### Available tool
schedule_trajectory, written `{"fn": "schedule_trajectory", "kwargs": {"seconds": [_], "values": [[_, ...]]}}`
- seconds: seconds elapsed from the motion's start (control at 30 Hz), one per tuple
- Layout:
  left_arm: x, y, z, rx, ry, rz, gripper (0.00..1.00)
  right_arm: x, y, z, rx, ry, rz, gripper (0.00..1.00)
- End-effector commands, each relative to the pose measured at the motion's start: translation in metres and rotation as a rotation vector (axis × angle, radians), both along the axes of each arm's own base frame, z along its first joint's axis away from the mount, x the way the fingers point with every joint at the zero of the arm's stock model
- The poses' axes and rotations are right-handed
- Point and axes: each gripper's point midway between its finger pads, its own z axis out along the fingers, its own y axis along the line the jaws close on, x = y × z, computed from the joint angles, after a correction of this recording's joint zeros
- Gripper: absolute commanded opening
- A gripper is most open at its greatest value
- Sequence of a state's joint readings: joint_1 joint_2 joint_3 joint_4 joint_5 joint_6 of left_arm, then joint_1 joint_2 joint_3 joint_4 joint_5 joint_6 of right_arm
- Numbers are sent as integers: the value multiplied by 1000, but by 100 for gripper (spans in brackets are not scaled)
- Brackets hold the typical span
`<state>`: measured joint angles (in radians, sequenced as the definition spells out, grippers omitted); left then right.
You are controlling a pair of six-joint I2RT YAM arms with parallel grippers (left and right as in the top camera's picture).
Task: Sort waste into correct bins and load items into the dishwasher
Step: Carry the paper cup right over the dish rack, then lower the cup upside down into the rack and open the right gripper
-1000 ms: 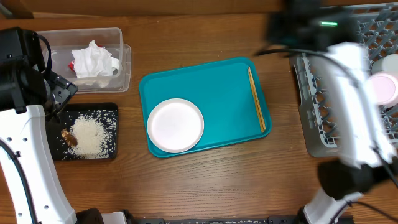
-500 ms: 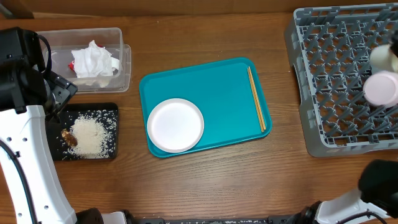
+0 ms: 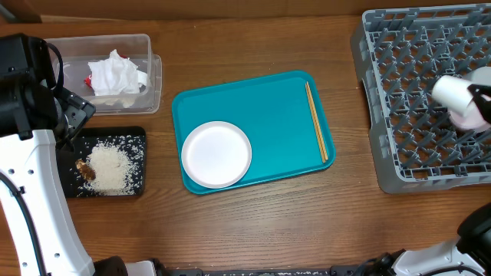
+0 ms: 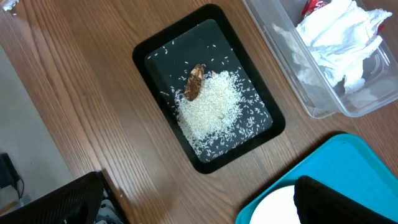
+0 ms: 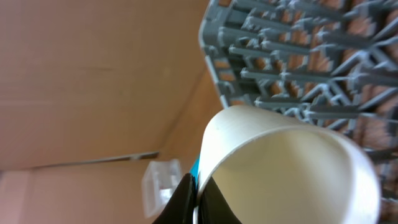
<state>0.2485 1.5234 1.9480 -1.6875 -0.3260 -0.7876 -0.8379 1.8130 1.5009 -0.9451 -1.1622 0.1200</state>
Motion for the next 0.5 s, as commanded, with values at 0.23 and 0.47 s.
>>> {"fn": "schedule_trajectory", "kwargs": {"seconds": [0.23, 0.47], "values": [[-1, 2, 0, 7, -2, 26, 100, -10, 20, -34, 184, -14, 35, 4], [-1, 2, 0, 7, -2, 26, 100, -5, 3, -75, 149, 127, -37, 4]]}}
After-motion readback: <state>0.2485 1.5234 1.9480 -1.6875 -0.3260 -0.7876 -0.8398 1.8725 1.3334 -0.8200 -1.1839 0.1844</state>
